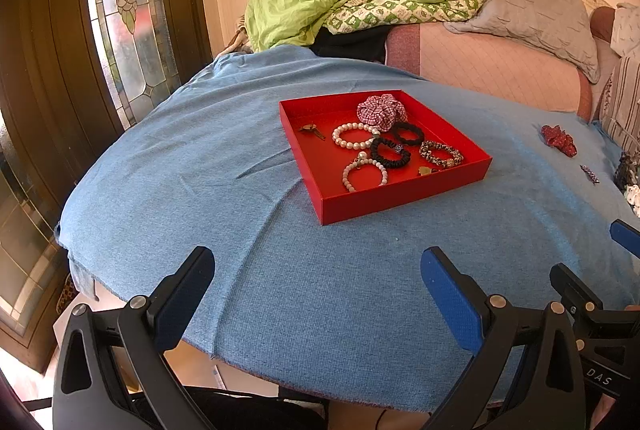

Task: Organize jewelry

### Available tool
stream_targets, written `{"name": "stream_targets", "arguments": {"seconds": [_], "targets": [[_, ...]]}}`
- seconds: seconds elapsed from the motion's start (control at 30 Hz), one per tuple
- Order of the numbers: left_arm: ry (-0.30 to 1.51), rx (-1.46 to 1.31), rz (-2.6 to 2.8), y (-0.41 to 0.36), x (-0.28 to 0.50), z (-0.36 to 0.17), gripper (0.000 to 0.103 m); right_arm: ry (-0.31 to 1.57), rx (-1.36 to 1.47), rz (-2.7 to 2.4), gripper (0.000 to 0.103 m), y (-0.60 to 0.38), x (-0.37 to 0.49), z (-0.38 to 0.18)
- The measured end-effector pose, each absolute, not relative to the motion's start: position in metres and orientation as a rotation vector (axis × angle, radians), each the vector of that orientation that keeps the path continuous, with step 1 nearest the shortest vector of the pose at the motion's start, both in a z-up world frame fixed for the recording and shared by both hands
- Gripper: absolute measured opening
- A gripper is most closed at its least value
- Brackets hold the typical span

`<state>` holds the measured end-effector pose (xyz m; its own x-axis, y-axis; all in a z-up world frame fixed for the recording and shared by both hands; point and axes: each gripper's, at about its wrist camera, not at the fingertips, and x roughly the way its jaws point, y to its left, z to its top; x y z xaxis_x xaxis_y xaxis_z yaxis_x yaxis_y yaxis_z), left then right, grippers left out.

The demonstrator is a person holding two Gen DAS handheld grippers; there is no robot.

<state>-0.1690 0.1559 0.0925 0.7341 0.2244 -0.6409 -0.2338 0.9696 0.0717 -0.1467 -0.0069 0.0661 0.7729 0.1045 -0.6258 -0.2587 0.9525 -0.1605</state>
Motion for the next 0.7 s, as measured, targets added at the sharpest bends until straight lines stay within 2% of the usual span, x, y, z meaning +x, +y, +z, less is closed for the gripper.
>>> {"name": "stream_targets", "arguments": {"seconds": [0.7], "targets": [[0.705, -0.012, 0.253, 0.1564, -0.1685, 0.0919, 0.102, 0.66, -0.247, 0.199, 0.096, -0.0074, -0.1461, 0.0654]]}}
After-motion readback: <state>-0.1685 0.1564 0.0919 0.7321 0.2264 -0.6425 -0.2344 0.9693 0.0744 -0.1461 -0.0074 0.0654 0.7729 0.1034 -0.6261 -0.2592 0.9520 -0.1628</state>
